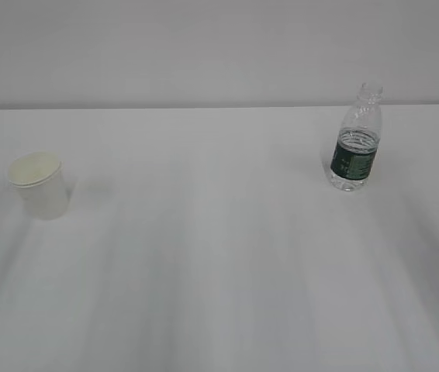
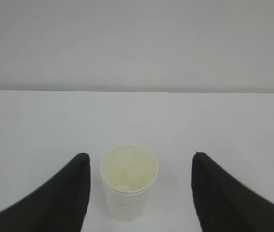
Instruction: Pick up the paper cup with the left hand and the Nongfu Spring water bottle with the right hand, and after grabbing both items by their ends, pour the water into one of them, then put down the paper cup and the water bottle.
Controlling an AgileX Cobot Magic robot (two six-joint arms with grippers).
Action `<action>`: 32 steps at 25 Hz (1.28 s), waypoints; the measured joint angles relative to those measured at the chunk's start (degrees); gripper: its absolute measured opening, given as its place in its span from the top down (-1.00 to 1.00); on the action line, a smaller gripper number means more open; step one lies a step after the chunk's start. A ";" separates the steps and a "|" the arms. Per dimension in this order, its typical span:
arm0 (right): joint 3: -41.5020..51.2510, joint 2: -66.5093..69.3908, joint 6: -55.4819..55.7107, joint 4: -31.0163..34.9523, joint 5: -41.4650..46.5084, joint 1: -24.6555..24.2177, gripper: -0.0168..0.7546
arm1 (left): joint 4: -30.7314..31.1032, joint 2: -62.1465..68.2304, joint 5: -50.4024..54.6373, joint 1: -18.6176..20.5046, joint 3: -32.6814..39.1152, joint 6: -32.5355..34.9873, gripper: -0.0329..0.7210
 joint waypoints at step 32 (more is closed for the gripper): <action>6.50 23.10 15.47 -16.19 -29.78 0.10 -0.08 | 10.41 24.57 -29.21 0.00 0.00 -7.99 -0.34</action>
